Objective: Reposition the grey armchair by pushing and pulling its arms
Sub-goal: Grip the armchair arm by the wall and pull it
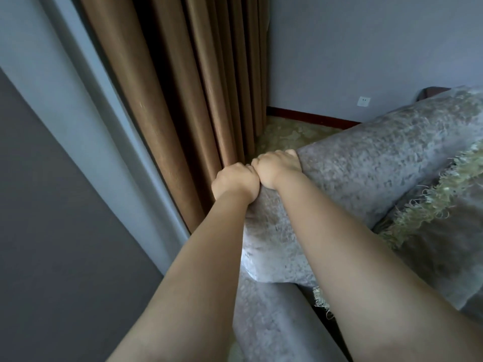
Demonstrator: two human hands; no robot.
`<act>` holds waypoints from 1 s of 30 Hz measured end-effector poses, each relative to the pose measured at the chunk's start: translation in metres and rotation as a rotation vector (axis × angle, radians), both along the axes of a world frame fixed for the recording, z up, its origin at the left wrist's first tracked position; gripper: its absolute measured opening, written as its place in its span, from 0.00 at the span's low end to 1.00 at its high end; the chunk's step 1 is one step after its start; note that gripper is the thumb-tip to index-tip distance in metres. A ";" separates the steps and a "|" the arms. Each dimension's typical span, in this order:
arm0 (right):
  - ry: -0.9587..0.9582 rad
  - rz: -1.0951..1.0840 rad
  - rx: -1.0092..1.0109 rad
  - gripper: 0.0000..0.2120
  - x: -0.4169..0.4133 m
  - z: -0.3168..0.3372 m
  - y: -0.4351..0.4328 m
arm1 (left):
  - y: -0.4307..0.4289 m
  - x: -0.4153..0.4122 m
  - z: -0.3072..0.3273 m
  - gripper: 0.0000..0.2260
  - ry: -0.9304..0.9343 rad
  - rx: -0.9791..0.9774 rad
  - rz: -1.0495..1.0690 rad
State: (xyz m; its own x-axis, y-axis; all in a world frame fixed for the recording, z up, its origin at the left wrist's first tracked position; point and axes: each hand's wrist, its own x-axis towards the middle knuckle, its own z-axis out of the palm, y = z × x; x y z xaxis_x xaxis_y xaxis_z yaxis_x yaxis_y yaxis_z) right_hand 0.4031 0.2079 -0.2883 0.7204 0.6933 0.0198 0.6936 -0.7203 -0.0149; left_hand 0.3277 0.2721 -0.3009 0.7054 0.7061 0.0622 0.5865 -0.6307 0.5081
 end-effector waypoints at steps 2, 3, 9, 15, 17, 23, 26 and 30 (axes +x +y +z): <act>-0.015 0.015 0.018 0.21 -0.011 -0.002 0.000 | -0.002 -0.012 -0.001 0.20 -0.001 0.007 0.022; -0.018 0.019 0.035 0.21 -0.017 -0.004 -0.001 | -0.003 -0.018 -0.002 0.20 -0.001 0.007 0.034; -0.022 0.054 0.075 0.18 -0.046 -0.007 -0.007 | -0.013 -0.049 -0.002 0.18 0.015 0.003 0.086; -0.035 0.091 0.071 0.18 -0.050 -0.005 -0.008 | -0.016 -0.054 0.001 0.18 0.024 0.011 0.122; -0.078 0.086 0.088 0.18 -0.047 -0.010 -0.004 | -0.012 -0.050 -0.004 0.16 0.009 0.029 0.142; -0.120 0.057 0.146 0.20 -0.041 -0.017 0.006 | -0.007 -0.044 -0.009 0.15 -0.038 0.076 0.187; -0.110 0.026 0.211 0.22 -0.043 -0.019 0.005 | -0.006 -0.046 -0.012 0.16 -0.048 0.077 0.173; -0.046 -0.045 0.256 0.23 -0.042 -0.020 0.008 | -0.006 -0.047 -0.013 0.19 -0.007 0.130 0.181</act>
